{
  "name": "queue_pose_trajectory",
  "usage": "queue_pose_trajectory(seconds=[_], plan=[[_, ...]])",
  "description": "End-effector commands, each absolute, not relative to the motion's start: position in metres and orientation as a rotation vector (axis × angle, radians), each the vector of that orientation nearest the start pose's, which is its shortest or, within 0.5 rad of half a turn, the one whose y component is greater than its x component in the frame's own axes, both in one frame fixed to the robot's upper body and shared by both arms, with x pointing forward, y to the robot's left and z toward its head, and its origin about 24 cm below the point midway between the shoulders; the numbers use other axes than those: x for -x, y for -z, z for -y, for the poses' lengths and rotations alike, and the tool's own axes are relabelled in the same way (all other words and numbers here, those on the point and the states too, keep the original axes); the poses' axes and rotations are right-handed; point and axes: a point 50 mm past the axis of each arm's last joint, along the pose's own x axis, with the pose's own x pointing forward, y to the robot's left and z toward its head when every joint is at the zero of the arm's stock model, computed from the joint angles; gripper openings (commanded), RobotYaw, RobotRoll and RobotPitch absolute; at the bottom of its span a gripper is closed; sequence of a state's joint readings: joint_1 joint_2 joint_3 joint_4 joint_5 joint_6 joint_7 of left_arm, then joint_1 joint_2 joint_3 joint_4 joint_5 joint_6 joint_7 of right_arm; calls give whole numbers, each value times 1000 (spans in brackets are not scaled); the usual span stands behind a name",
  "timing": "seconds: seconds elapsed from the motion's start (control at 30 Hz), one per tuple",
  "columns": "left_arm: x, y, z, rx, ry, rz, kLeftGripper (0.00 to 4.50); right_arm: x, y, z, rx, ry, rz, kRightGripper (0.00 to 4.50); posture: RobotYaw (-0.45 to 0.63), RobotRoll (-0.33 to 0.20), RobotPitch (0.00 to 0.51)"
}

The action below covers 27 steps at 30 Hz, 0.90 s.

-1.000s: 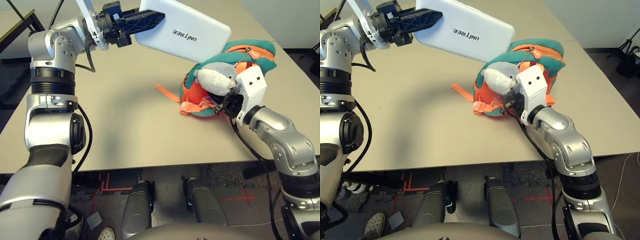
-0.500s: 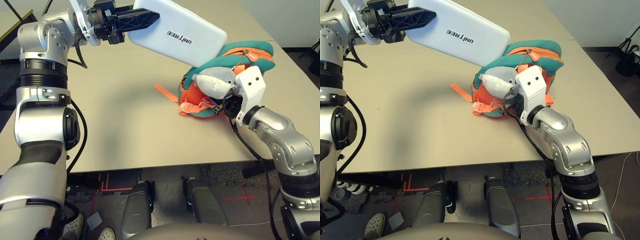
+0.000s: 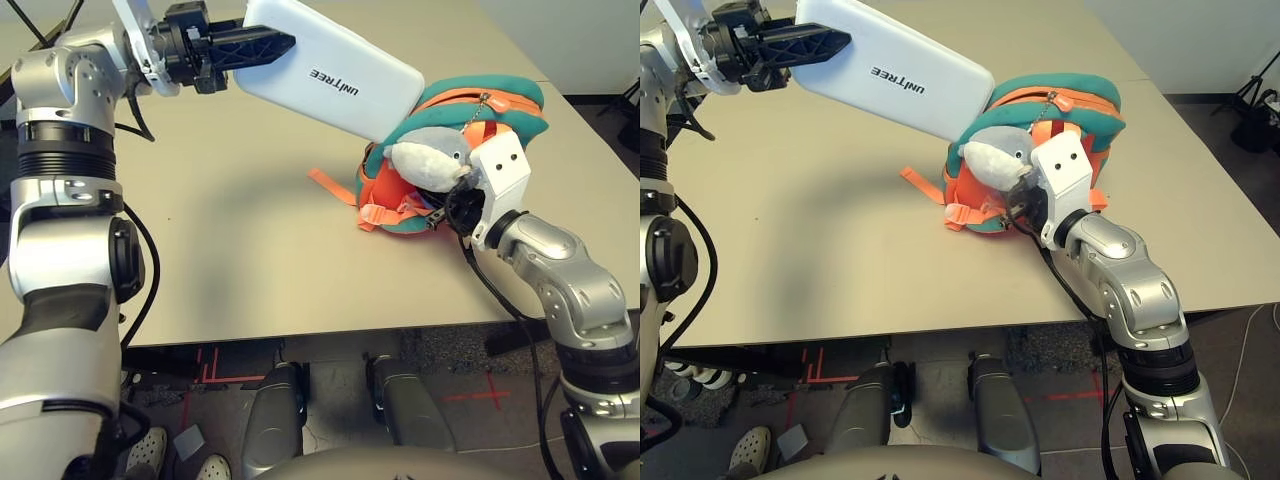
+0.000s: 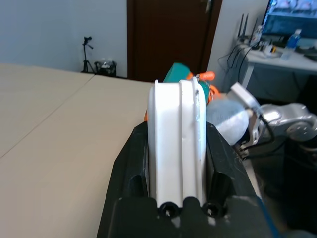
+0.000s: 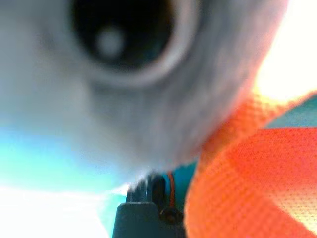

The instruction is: Put the pencil case into the backpack and zip it.

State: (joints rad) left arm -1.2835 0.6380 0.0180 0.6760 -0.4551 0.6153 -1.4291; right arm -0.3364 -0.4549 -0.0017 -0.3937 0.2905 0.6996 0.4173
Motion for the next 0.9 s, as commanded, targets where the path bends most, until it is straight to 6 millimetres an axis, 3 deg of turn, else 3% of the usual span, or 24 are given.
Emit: queue_pose_trajectory(seconds=[0.03, 0.53, 0.87, 0.9], plan=[[-356, -305, -165, -150, 1395, 24, 1274, -281, -151, 157, 221, -585, -103, 193, -207, 0, 139], [-378, -280, -108, -347, 1460, 70, 1273, -283, -149, 155, 227, -586, -101, 193, -208, 0, 127], [-390, -246, -64, -264, 1391, 98, 1273, -286, -148, 152, 233, -595, -93, 193, -207, 0, 115], [-391, -244, -63, -256, 1366, 98, 1621, -286, -148, 152, 234, -596, -92, 193, -209, 0, 112]])
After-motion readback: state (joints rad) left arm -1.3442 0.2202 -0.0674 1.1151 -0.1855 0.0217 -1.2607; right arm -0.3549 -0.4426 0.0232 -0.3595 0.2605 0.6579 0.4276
